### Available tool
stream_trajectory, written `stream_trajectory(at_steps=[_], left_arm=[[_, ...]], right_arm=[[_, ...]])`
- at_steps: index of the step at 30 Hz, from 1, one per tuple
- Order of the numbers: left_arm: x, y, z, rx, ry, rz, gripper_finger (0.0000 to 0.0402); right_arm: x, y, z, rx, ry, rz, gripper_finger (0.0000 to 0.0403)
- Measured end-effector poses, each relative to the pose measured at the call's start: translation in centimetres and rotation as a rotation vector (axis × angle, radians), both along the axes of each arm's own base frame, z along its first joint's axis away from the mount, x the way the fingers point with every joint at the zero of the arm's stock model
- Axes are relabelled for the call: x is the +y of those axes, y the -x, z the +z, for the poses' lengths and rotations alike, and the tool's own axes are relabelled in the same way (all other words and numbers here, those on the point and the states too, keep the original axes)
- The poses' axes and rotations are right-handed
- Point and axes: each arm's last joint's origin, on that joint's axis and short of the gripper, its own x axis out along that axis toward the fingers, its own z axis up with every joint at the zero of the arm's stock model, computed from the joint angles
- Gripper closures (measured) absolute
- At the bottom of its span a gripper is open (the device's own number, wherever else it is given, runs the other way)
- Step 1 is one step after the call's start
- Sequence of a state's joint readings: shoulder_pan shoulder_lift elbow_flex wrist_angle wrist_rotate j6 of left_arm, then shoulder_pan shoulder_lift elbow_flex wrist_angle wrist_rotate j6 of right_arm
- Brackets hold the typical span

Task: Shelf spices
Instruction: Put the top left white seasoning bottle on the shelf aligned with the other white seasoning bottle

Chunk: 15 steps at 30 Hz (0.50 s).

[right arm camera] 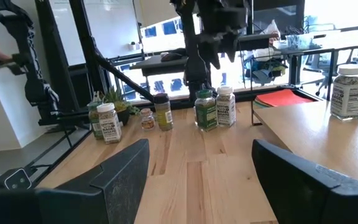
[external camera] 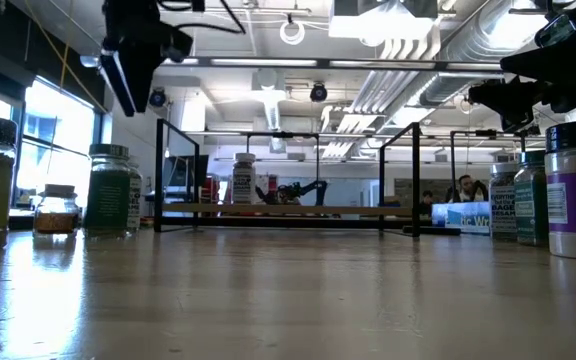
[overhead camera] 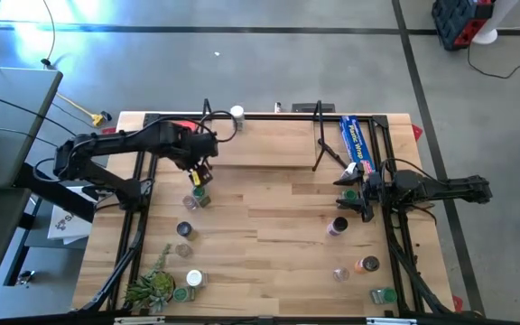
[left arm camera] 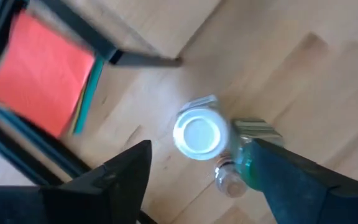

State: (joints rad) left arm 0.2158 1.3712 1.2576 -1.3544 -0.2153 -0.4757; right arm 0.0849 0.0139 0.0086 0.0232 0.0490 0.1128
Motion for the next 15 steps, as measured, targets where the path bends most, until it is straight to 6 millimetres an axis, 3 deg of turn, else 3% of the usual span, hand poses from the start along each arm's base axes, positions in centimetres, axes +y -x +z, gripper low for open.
stream_trajectory(at_steps=[9,15], left_arm=[[1.5,1.1,-3.9,0.05,0.099,0.127,0.0092],[1.5,1.1,-5.0,0.04,0.109,0.143,0.0092]], right_arm=[[0.0,0.0,0.0,0.0,0.0,0.0,0.0123],[0.0,0.0,0.0,0.0,-0.001,0.0,0.0123]])
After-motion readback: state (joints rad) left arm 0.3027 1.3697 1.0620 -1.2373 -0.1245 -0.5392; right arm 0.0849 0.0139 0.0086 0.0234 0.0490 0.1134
